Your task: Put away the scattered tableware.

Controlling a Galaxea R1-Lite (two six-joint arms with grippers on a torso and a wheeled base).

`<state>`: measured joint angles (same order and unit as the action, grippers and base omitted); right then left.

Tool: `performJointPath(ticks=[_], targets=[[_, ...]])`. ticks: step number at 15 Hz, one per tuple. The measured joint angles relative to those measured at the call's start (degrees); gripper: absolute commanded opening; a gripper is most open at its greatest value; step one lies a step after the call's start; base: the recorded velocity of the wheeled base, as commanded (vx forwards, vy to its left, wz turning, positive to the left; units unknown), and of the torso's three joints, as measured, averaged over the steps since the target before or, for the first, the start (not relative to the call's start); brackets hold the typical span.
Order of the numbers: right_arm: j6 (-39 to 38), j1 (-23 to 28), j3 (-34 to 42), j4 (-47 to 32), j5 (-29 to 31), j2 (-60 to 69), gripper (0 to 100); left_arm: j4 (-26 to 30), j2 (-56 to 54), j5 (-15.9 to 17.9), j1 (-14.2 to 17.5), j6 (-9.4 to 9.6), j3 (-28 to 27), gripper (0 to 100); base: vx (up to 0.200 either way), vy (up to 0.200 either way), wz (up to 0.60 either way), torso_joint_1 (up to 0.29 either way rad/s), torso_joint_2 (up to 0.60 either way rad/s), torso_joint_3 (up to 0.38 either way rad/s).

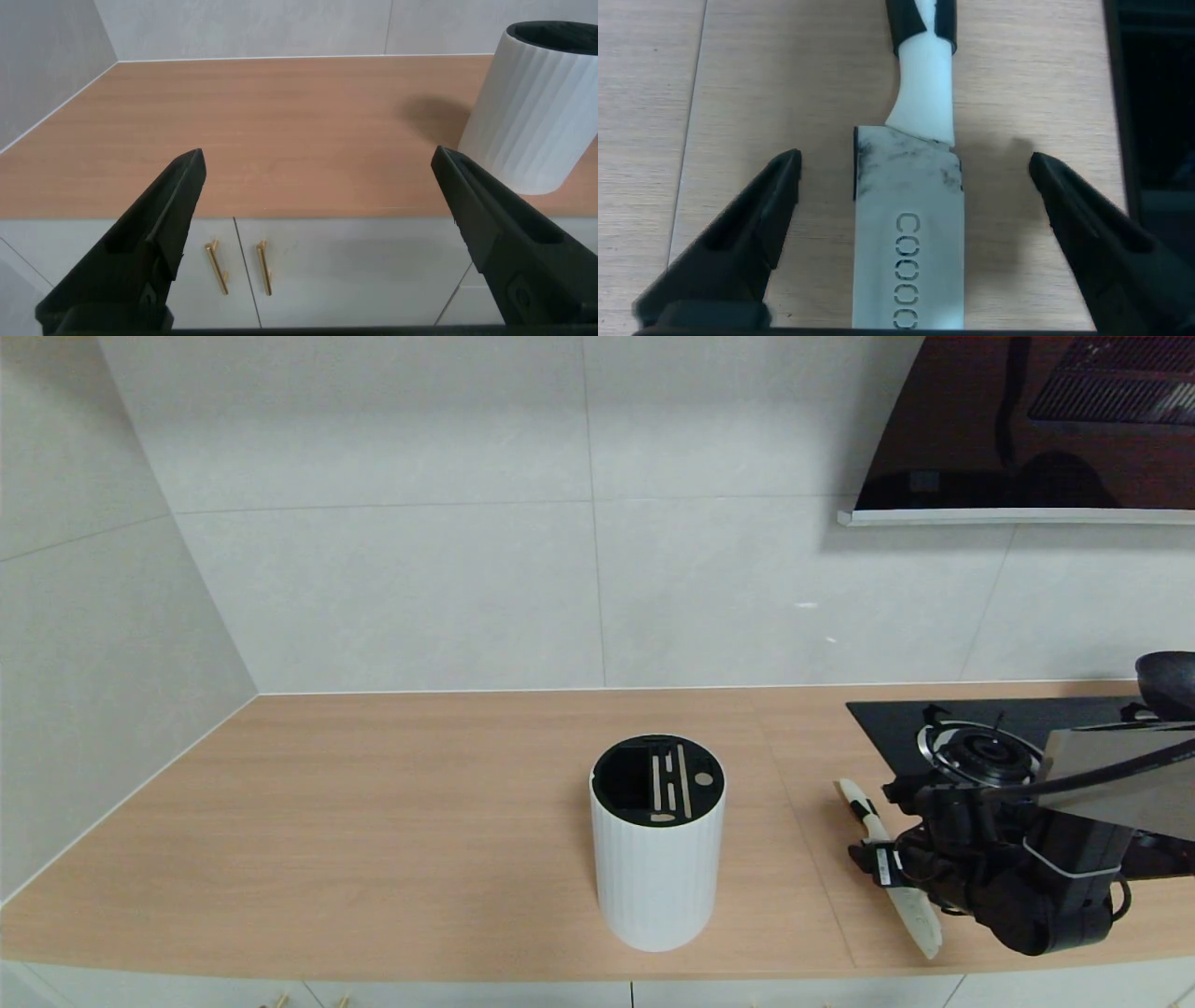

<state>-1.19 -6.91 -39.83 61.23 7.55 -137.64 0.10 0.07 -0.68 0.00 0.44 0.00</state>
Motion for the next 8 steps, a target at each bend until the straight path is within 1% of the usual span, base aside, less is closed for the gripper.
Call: performJointPath(ticks=[8], targets=[[-0.02, 0.00, 0.24, -0.04, -0.02, 0.21, 0, 0.00, 0.00, 0.00, 0.00, 0.00, 0.00, 100, 0.000, 0.000, 0.00, 0.000, 0.00, 0.000]])
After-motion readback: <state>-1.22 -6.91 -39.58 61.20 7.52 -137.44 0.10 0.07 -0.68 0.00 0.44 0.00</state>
